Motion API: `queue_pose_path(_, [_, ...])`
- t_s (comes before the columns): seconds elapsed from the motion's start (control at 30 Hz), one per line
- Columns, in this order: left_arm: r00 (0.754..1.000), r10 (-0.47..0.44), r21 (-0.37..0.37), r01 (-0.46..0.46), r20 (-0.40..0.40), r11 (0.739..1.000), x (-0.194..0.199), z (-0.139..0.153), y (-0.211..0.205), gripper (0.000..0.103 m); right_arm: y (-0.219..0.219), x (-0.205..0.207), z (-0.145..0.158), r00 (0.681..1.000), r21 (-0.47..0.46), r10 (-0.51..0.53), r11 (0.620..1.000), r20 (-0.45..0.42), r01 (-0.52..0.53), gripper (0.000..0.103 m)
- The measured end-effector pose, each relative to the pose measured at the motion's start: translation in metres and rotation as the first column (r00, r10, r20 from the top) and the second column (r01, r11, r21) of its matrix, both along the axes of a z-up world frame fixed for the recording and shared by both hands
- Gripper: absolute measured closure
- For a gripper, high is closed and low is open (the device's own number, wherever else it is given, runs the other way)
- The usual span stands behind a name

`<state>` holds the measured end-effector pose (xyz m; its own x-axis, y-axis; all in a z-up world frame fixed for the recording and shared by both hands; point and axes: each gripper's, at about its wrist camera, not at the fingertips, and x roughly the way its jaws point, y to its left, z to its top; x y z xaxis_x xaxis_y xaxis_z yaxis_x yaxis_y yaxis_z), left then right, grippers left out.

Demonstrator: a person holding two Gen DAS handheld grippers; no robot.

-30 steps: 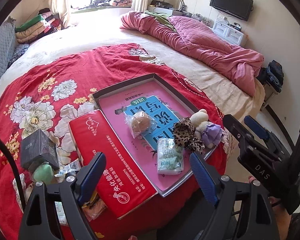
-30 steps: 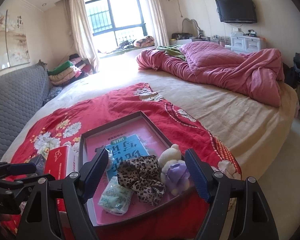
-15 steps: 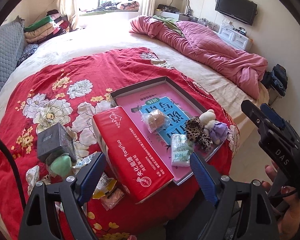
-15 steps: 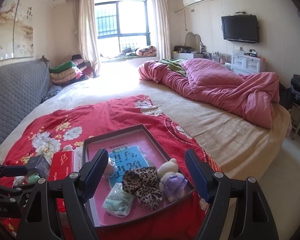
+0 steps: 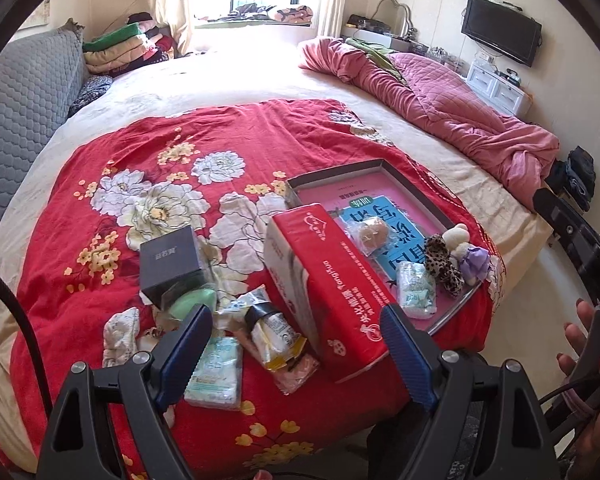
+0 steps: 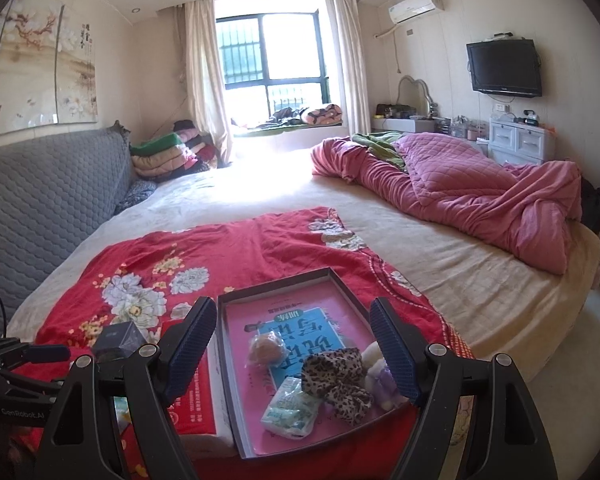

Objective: Organize soft objects
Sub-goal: 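Reach the left gripper to the floral plush doll while the right gripper reaches the white snack packet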

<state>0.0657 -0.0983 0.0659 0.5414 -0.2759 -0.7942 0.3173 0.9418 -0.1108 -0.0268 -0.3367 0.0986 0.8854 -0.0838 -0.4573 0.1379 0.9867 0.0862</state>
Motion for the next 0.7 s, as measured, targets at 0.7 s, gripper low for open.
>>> queue_pose_path(0.7, [0.987,0.158,0.003,-0.158,0.003,0.987,-0.005,0.006,0.088,0.018,0.069,0.009,0.0,0.978,-0.015,0.207,0.978,-0.036,-0.207,0.023])
